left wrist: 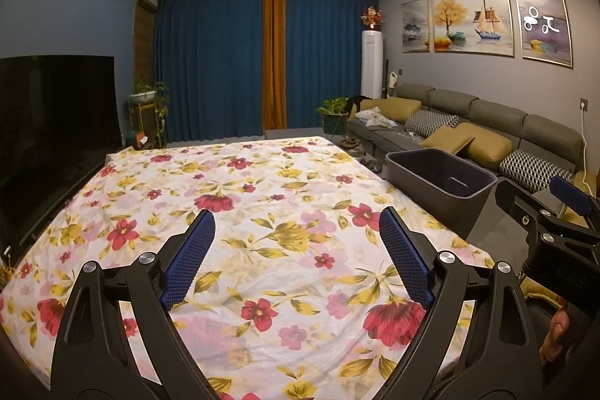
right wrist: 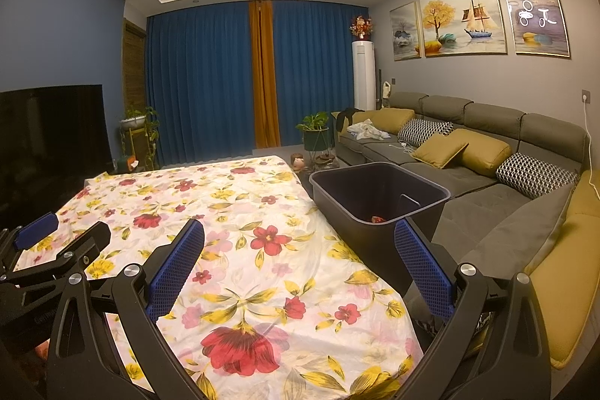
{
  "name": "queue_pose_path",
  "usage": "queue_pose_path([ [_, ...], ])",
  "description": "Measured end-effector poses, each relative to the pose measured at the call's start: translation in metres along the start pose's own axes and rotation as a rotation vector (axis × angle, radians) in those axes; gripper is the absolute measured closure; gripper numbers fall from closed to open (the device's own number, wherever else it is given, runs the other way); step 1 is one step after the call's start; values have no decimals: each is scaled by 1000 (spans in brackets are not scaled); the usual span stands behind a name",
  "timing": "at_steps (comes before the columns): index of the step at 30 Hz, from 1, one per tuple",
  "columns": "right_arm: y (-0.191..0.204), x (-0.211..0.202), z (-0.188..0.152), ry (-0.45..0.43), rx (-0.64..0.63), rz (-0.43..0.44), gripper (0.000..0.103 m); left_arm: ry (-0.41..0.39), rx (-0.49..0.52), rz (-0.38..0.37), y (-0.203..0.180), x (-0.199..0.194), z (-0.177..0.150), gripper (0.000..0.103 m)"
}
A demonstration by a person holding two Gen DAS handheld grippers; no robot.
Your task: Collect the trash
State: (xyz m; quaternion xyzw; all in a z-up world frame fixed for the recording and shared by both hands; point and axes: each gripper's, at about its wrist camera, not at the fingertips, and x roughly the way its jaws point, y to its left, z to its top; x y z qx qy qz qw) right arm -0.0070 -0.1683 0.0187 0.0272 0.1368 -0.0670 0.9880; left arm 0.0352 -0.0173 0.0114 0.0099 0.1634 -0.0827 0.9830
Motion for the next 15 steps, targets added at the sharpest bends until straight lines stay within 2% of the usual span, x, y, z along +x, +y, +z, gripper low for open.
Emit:
queue_pose_path([
  [15, 6, -1, -1, -2, 1, -1, 6, 5, -9, -1, 3, -1, 0, 15],
])
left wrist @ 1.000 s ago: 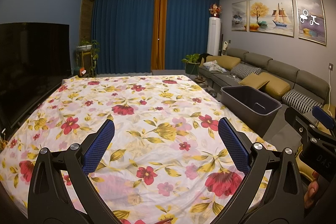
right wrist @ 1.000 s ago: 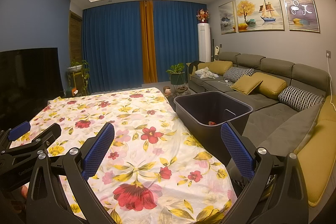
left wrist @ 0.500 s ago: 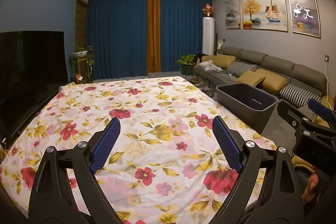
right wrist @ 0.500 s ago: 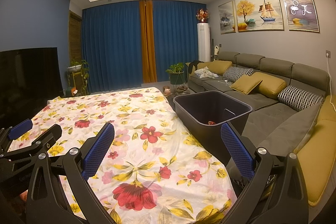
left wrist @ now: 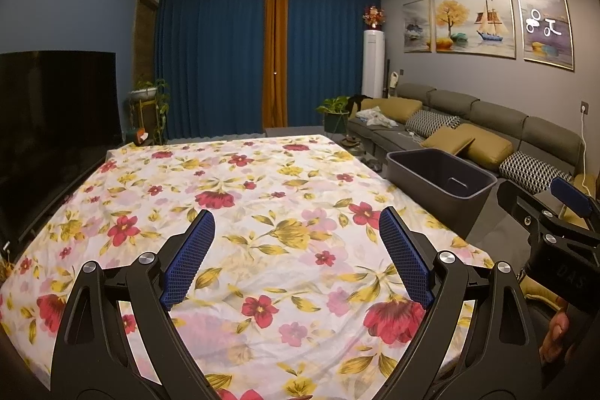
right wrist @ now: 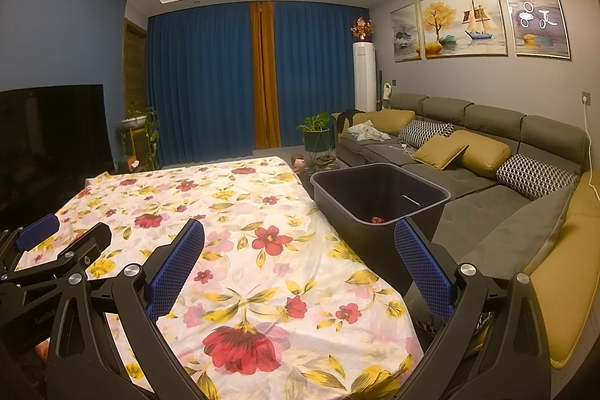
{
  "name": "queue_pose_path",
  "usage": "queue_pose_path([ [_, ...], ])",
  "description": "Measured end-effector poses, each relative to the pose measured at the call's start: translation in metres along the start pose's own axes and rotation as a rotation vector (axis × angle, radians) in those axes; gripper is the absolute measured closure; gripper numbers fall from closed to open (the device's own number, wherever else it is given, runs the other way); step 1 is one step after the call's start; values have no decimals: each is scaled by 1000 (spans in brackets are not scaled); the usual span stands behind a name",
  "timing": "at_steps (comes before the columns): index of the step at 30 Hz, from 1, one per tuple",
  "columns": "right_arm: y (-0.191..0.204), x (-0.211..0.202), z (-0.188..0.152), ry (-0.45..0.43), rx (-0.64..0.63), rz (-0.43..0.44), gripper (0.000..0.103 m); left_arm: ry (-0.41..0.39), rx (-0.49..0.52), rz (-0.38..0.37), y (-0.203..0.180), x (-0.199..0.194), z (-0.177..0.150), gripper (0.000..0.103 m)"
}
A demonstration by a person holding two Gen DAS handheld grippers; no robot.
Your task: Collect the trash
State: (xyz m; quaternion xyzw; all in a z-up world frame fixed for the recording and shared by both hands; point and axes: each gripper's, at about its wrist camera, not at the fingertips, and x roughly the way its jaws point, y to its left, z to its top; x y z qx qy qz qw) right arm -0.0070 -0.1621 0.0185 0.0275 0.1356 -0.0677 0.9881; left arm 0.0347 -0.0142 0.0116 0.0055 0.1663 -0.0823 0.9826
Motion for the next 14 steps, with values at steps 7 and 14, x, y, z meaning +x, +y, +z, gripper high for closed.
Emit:
queue_pose_path([
  [7, 0, 1, 0, 1, 5, -3, 6, 9, -4, 12, 1, 1, -1, 8],
  [14, 0, 2, 0, 2, 11, -6, 6, 32, -39, 18, 7, 4, -3, 6],
])
